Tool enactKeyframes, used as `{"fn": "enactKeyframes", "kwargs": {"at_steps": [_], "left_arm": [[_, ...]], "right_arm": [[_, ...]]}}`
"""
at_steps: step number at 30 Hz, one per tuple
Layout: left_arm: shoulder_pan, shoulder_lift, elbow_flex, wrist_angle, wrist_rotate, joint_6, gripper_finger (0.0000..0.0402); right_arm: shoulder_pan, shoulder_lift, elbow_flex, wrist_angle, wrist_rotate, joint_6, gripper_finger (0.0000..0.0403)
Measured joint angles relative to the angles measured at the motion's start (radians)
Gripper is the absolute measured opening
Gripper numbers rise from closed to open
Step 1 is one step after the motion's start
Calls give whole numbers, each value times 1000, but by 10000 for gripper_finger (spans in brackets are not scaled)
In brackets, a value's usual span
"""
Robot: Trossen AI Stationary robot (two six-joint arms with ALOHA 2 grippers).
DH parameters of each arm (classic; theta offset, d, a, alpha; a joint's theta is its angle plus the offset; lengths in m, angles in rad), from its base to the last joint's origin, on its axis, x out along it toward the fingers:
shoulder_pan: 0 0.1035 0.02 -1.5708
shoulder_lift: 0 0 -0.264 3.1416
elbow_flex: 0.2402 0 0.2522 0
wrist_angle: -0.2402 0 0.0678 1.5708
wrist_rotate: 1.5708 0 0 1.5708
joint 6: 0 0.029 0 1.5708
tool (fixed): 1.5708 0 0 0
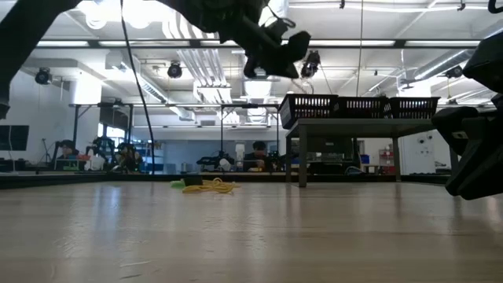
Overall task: Pick & Place Office Desk Supplies
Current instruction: Put the yellow rubber band into the left black basket on the shelf, then put the black rubber band into the left black basket on the shelf
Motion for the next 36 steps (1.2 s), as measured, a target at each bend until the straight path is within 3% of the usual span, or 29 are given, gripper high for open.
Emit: {"fn": "enactKeyframes", "kwargs": {"at_steps": [8, 12, 21, 24, 27, 30, 36], "left_arm": [[16, 22, 2, -75, 24, -17, 113], [12, -29, 14, -171, 24, -19, 151], [-69, -227, 20, -598, 14, -84, 152], [-119, -280, -19, -754, -56, -153, 145], [-173, -319, -108, -882, -147, -267, 138], [-224, -369, -242, -914, -170, -407, 136], [-316, -435, -597, -709, -170, -720, 135]], "right_arm": [[0, 0, -1, 1, 0, 0, 50], [0, 0, -2, 1, 0, 0, 50], [0, 0, -6, 1, -2, 0, 50], [0, 0, -6, 1, -3, 0, 50], [0, 0, -7, 1, -3, 2, 50], [0, 0, -7, 2, -3, 3, 50], [0, 0, -7, 7, -3, 4, 50]]}}
